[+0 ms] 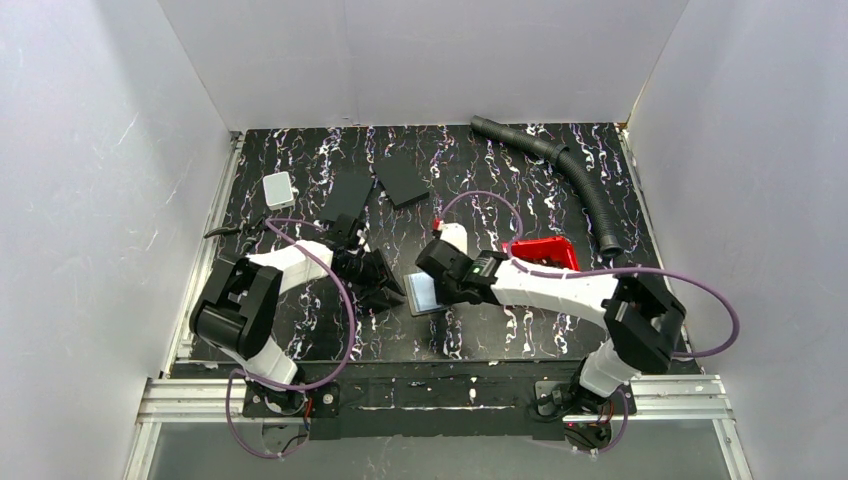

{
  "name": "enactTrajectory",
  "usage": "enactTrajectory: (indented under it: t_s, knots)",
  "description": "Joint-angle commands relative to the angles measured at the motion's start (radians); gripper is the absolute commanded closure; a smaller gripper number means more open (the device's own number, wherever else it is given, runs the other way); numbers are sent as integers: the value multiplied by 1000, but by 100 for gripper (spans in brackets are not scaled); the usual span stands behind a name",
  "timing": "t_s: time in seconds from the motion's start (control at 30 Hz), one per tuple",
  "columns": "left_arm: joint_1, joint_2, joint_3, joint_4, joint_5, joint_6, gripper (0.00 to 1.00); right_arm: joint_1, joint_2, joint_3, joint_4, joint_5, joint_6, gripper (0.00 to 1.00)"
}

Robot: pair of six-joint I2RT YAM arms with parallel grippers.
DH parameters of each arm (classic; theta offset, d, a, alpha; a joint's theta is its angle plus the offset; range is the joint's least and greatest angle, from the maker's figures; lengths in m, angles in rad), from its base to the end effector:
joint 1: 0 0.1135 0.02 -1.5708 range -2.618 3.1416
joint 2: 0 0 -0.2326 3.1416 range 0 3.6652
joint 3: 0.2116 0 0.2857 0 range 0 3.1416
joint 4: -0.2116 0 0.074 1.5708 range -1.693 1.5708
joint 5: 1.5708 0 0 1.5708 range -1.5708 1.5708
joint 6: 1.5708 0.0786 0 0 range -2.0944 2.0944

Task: Put the credit cards into the card holder
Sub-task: Insert the credit card into the card holder.

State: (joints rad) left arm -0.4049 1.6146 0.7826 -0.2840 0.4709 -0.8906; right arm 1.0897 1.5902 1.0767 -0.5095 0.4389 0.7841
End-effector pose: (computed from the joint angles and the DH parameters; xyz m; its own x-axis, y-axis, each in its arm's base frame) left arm 0.2855 -0.1612 0.0504 -0.9347 -0.3532 0.0406 -0.3059 0.7409 -0.5979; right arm 0.2022 0.3151 0.1372 -0.7741 -0.1014 -0.6249 -0.2167 0.9699 0.1109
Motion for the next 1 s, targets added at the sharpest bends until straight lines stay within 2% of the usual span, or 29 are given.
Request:
enactTrajectory:
  t_s: [0.0, 0.1, 0.2, 0.3, 0.4, 0.57, 0.7, 0.97]
  knots:
    - [-6, -28, -15, -38, -32, 91, 48, -59, -83, -66, 142, -137, -45, 99]
    - [-11, -105, -28, 3, 3, 107, 40, -116, -118, -133, 224, -248, -69, 99]
    - [-30, -116, -1, 12, 57, 116, 41, -163, -157, -213, 314, -333, -79, 99]
    - [-59, -93, 20, 59, 124, 91, 47, -205, -174, -250, 343, -392, -104, 99]
    - [-99, -26, 57, 88, 137, 58, 61, -240, -188, -294, 393, -463, -117, 99]
    - [-132, 73, 101, 74, 73, 8, 74, -277, -196, -324, 431, -539, -151, 99]
    - [-132, 124, 148, -70, -69, 46, 79, -322, -203, -343, 451, -605, -183, 99]
    - [-132, 152, 145, -121, -154, 67, 80, -442, -164, -369, 499, -813, -255, 99]
